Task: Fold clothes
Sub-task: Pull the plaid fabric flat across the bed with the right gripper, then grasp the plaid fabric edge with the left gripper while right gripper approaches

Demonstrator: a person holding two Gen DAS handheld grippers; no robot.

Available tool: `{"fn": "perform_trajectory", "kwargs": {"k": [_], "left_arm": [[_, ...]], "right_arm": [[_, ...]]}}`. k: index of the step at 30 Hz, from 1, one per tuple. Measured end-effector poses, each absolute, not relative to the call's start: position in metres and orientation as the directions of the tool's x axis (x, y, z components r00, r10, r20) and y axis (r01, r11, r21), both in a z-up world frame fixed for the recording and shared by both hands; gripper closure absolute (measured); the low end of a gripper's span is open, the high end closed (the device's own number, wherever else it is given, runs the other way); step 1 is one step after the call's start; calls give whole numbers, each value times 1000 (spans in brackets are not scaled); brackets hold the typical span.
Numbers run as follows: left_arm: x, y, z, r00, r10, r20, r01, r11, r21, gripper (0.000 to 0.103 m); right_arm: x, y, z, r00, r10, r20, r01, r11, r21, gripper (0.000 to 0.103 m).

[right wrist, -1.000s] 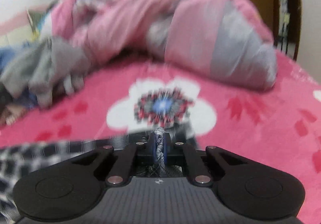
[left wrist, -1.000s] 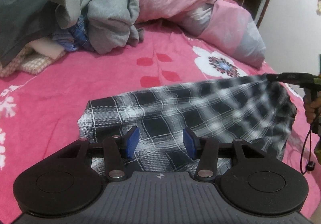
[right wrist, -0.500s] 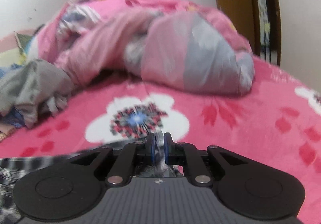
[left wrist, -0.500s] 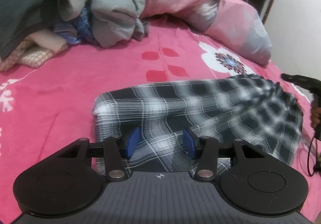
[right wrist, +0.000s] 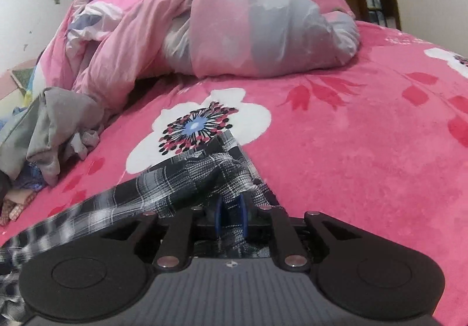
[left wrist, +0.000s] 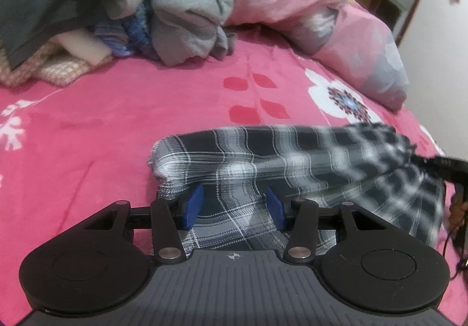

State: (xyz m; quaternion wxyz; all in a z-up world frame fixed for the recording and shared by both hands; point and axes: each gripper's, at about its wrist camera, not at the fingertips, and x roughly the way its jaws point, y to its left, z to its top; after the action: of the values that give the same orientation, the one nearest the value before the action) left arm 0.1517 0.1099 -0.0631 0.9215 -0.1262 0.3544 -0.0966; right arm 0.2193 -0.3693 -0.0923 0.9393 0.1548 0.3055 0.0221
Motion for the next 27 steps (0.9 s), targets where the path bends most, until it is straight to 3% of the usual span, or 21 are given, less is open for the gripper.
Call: {"fn": "perform_trajectory", "kwargs": {"k": [5,8,16,22,27], "left_arm": [[125,128,-45,767,-261,-586,77,944,-320,55],[101,141,-33,793,-253,-554,77,944,-320,51],[36,167,-12,824,-268,-499,124,945,-302,45],[9,150,-22,792,-314,-523,249,949,-192,45],[-1,114,-35,773,-351,-529,403,915,-19,45]], "right_arm": [[169,-358,-56,843,142,-520,25,953,301,82],[127,-347,-27,871,151,-468,-8,956,294,65],[39,-280,26,863,291,-413,-205,949,240,65],[18,-208,3,710,482,-514,-362,875,321,65],[19,-157,-40,569,565,-597,-364,824,434,65]]}}
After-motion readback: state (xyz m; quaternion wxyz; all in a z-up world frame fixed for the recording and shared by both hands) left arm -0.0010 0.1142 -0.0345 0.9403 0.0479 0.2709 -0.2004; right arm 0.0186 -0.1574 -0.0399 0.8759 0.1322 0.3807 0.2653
